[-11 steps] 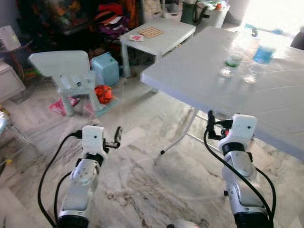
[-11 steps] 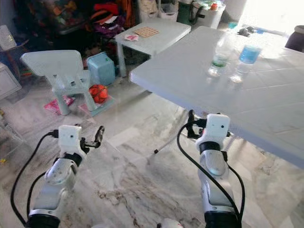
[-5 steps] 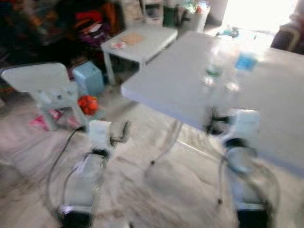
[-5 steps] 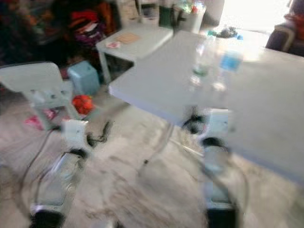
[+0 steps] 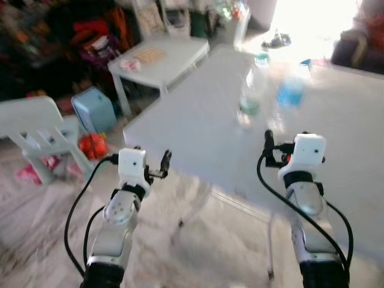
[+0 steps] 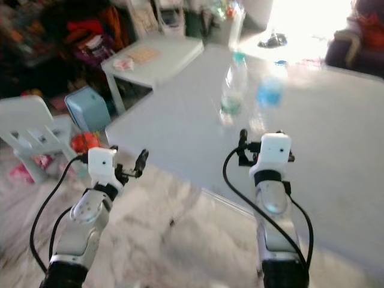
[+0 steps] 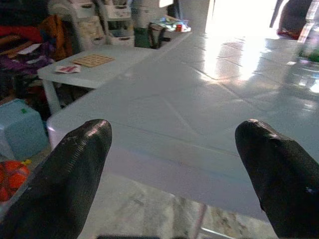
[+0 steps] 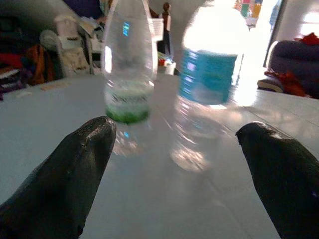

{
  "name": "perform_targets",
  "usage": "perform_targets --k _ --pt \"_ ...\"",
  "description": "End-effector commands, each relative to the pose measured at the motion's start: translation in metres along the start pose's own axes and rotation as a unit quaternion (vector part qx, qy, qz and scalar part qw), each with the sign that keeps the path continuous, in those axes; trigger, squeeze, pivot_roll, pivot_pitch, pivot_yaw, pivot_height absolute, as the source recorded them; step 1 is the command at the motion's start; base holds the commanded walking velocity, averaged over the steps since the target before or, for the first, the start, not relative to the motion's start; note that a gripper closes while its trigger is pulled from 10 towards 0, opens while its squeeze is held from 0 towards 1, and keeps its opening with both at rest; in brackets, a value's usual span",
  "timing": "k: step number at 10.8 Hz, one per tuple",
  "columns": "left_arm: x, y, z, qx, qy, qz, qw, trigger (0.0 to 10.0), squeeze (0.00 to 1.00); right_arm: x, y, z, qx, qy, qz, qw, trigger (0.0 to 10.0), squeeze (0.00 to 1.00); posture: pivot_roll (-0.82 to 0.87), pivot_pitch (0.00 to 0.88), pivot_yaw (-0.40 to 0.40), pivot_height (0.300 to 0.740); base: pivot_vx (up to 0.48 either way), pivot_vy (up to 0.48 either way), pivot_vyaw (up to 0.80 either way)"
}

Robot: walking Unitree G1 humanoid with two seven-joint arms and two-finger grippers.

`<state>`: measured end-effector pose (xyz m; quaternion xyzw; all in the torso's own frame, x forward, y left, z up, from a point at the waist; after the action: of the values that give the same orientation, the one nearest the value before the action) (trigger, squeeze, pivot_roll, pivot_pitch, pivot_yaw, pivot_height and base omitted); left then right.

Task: Restocking fridge

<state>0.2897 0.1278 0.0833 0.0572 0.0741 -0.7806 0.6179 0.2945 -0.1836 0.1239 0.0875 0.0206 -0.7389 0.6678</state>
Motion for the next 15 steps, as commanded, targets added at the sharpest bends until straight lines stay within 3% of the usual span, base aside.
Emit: perform_targets --k 1,6,8,10,11,15 --pt "-0.008 -0.001 -0.001 -0.004 0.006 0.011 1.0 10.0 0.0 -0.008 0.002 -0.001 0.0 0.01 0.006 1.0 10.0 0.0 0.01 0.001 0.012 0.74 0.382 0.0 0.0" --pt "-0.014 -0.001 0.007 0.017 -0.002 0.026 1.0 10.0 0.0 -0.014 0.008 0.005 0.012 0.006 0.021 1.0 10.0 0.0 0.02 0.0 0.006 0.74 0.0 0.0 -0.16" --pt "-0.012 -0.001 0.005 0.013 -0.005 0.024 1.0 10.0 0.0 -0.015 0.03 0.028 0.053 -0.009 0.019 0.998 10.0 0.0 0.02 0.008 0.009 0.74 0.0 0.0 0.0" --pt "-0.011 -0.004 0.004 0.011 -0.003 0.021 1.0 10.0 0.0 0.0 0.05 0.054 0.103 -0.034 -0.027 0.994 10.0 0.0 0.04 0.011 0.008 0.74 0.0 0.0 0.0" --pt "-0.013 -0.006 0.005 0.013 0.0 0.022 1.0 10.0 0.0 0.008 0.06 0.062 0.108 -0.029 -0.04 0.993 10.0 0.0 0.05 0.014 0.009 0.74 0.0 0.0 0.0" --pt "-0.015 -0.007 0.005 0.008 0.004 0.02 1.0 10.0 0.0 0.008 0.079 0.077 0.127 -0.055 -0.031 0.99 10.0 0.0 0.05 0.023 0.021 0.74 0.0 0.0 0.0"
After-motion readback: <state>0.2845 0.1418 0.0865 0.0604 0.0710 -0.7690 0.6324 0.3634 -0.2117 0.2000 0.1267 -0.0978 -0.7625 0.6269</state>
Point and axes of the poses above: a point about 5 cm out from each wrist's last joint towards the gripper, its own y axis pointing out of the wrist towards the gripper, its own z axis along the axis of the wrist's last joint, x = y × z, the point moved 1 cm from there along y, pointing out of the wrist towards the gripper, and after that the axes turned 13 degrees about y, right-handed, at the moved point
